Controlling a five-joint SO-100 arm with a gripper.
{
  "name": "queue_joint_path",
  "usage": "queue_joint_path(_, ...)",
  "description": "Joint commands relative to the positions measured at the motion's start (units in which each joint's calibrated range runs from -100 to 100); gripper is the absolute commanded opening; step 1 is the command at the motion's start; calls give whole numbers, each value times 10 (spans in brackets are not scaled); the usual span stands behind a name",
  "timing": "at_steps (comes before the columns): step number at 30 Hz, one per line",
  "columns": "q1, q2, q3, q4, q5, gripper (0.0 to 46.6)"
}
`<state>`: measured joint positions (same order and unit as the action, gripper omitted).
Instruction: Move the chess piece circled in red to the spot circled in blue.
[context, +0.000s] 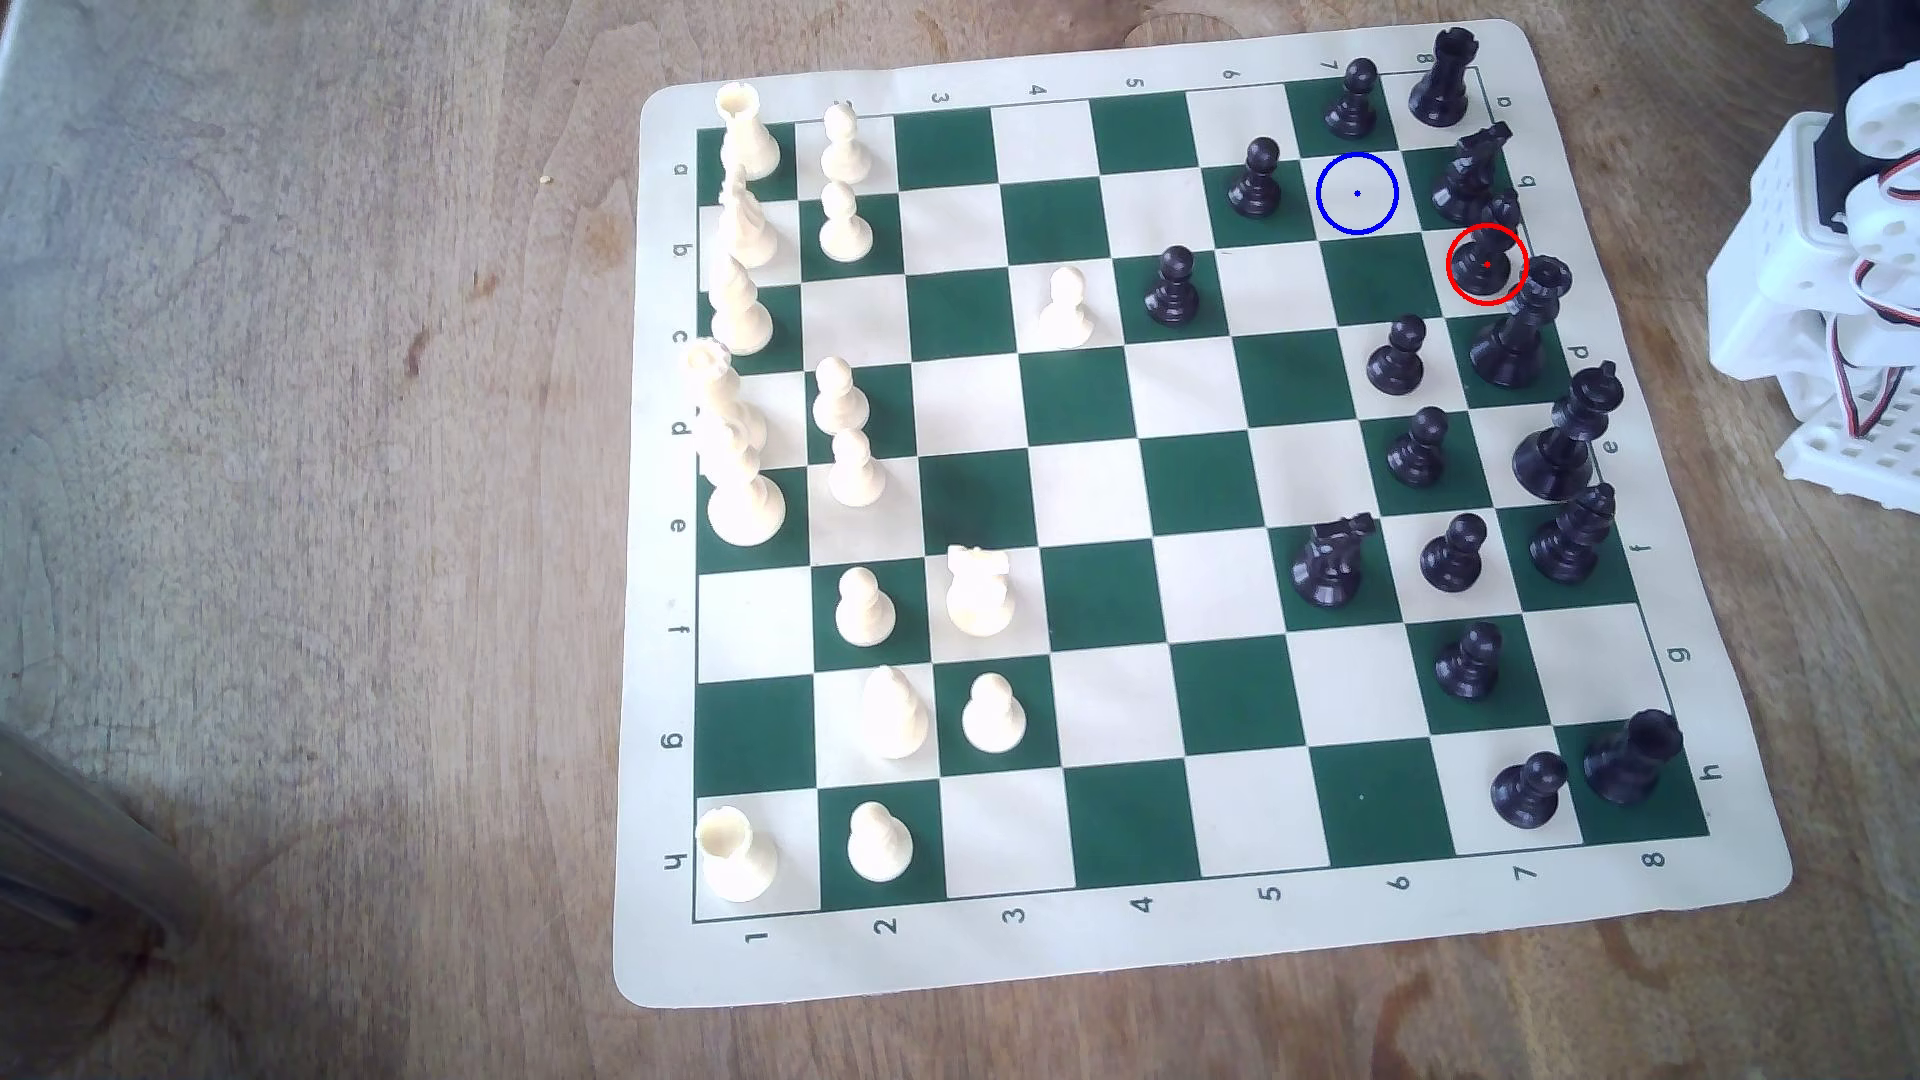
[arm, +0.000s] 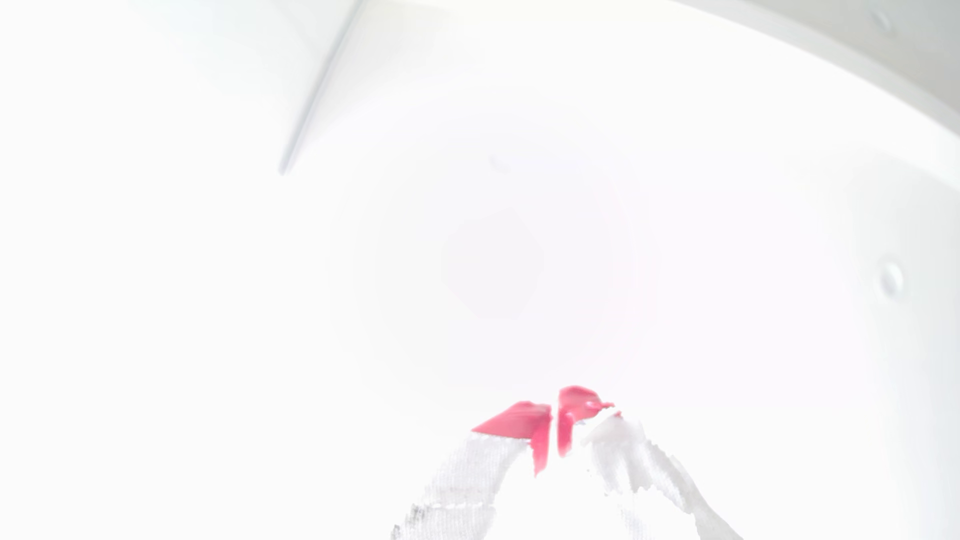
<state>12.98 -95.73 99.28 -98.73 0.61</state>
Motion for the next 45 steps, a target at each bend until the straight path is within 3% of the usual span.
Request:
queue_joint_path(1,-4,0,7,-10,3,2)
queue_joint_path(24,-4,0,7,-10,3,2)
queue_joint_path(28,-4,0,7,52,2,2)
queue_joint_path(29,-4,0,7,104,5,23)
queue_joint_path(31,-1,-1,7,177,33,16)
queue_joint_path(35,-2,0,7,407,56,2)
queue_joint_path(37,30,0,7,504,58,11)
queue_joint_path(39,99,0,-17,712,31,92)
queue_joint_path(41,140,-2,-102,932,-4,78)
queue_joint_path(42,149,9,-171,1072,-15,46)
queue_joint_path(45,155,6,-209,1185,-10,55)
